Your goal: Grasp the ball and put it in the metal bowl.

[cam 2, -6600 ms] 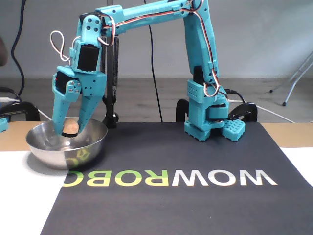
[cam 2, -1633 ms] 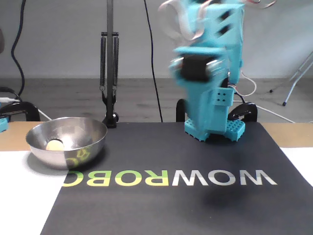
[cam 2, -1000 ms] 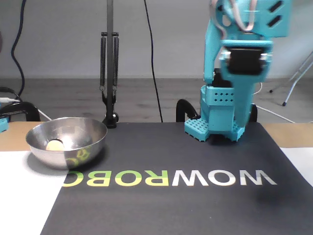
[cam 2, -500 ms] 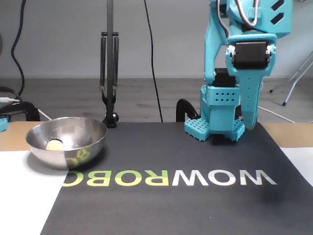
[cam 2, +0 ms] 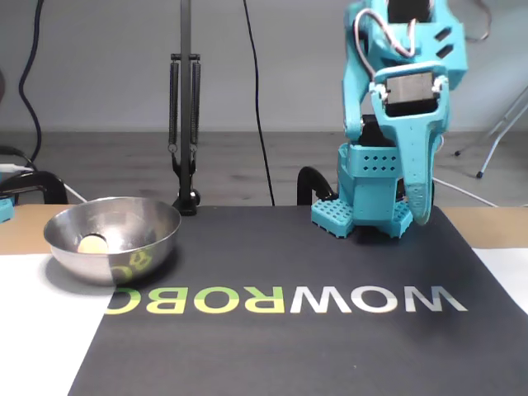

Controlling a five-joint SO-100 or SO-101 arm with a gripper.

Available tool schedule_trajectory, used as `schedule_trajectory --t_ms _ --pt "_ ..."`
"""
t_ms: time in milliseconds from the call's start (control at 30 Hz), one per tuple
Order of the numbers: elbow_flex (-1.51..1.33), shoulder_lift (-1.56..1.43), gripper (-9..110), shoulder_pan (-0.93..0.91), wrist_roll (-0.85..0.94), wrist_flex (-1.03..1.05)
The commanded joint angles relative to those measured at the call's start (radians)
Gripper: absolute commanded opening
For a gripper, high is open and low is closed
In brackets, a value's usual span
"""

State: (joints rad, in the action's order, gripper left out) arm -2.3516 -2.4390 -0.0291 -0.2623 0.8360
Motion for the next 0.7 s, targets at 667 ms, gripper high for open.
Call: schedule_trajectory --t_ms 667 --pt "-0.776 -0.795 0 -0.003 0.133 -0.410"
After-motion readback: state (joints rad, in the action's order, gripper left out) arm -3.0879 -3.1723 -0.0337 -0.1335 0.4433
